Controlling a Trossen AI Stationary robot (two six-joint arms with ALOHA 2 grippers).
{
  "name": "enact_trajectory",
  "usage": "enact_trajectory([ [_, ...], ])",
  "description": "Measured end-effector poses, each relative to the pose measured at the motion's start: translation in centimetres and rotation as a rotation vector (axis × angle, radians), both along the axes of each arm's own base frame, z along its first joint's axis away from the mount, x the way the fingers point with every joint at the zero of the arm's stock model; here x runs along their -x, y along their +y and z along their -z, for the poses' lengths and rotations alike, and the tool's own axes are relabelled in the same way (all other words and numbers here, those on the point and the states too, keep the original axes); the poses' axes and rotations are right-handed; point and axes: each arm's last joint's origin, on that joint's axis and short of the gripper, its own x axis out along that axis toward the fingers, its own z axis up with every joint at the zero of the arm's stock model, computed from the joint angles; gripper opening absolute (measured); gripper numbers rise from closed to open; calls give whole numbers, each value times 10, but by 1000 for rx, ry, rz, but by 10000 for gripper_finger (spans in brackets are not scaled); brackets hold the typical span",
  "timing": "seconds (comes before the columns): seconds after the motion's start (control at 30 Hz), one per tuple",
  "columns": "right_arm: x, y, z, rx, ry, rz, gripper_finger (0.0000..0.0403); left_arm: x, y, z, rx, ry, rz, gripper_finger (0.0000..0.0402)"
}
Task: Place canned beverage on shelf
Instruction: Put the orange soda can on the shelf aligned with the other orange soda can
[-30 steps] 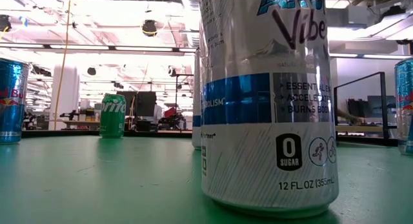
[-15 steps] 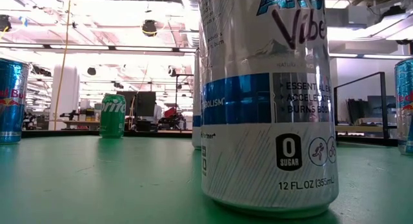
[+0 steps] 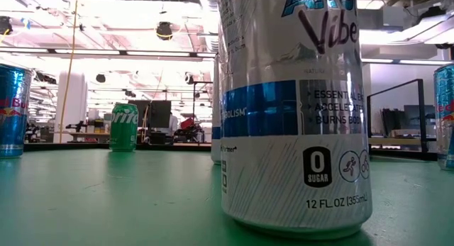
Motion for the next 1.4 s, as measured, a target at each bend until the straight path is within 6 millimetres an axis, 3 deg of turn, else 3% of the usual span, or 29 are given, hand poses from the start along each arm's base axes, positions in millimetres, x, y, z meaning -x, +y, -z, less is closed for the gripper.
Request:
enact_trajectory([
  [0.33, -6, 5, 13, 31, 54, 9, 395, 0, 0, 0, -15, 2, 1, 0],
  [0.63, -12, 1, 13, 16, 71, 35, 323, 0, 0, 1, -40, 12, 6, 0],
  [0.8, -18, 0, 11, -20, 47, 54, 321, 0, 0, 1, -58, 14, 22, 0],
  [1.07, -37, -9, -17, -53, 7, 77, 321, 0, -2, 3, -78, 34, 80, 0],
  [1.4, -81, -44, -68, -61, -192, 130, 321, 0, -4, 3, -110, 29, 163, 0],
])
